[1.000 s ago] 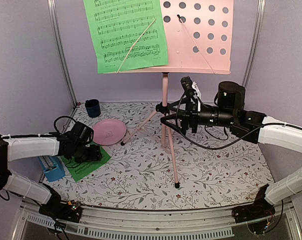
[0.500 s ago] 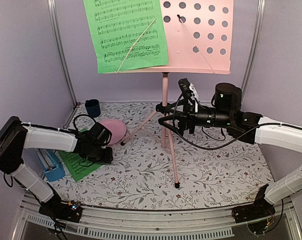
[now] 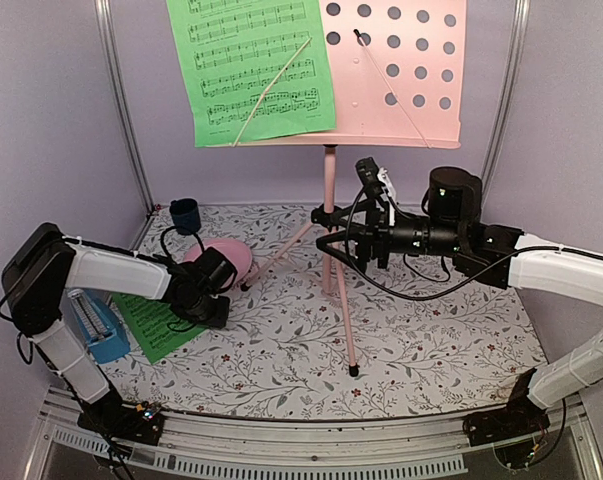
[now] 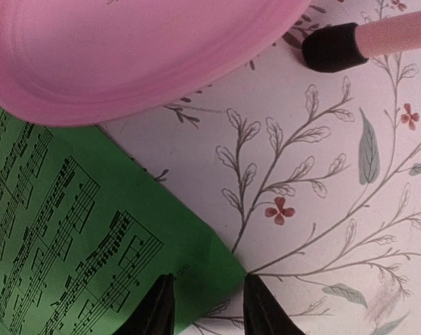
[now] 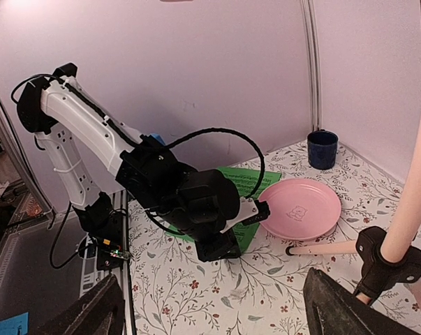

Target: Set up the instrument practice props

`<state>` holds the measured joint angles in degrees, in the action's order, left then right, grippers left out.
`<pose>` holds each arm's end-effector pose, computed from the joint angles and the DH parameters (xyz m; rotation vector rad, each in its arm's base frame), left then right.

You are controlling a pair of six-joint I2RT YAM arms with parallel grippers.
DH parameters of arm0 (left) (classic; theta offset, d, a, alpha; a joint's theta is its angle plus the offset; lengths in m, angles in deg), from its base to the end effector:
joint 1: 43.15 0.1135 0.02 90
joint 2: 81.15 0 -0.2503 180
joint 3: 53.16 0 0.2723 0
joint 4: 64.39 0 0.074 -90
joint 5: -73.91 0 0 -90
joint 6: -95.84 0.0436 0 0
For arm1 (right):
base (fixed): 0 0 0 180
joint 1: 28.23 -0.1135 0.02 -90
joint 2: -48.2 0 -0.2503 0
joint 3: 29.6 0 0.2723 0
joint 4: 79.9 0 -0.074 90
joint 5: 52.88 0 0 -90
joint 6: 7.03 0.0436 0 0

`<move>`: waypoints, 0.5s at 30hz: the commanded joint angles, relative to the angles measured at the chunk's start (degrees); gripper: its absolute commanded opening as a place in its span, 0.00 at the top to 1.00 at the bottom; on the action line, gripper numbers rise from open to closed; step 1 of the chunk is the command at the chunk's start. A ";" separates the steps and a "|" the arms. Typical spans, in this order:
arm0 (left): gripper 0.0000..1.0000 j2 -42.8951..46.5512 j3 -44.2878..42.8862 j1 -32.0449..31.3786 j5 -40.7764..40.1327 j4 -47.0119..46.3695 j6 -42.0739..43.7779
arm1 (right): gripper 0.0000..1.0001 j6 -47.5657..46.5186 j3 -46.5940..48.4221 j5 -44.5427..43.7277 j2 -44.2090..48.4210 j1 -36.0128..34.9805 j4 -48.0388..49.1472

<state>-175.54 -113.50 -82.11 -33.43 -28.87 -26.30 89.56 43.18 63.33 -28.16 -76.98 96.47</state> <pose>0.2454 -0.1818 0.1023 0.0858 2.6778 0.0517 0.2130 0.2721 0.3255 -0.9775 1.5240 1.0917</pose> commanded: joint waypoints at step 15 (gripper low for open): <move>1.00 3.84 0.85 -0.77 -0.42 2.17 -0.03 | 0.10 -0.08 -1.17 -1.04 1.22 -0.35 1.53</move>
<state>-175.32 -113.09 -82.31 -34.24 -28.11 -25.71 89.56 42.40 62.90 -28.14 -76.98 96.62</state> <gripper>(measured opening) 0.012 0.903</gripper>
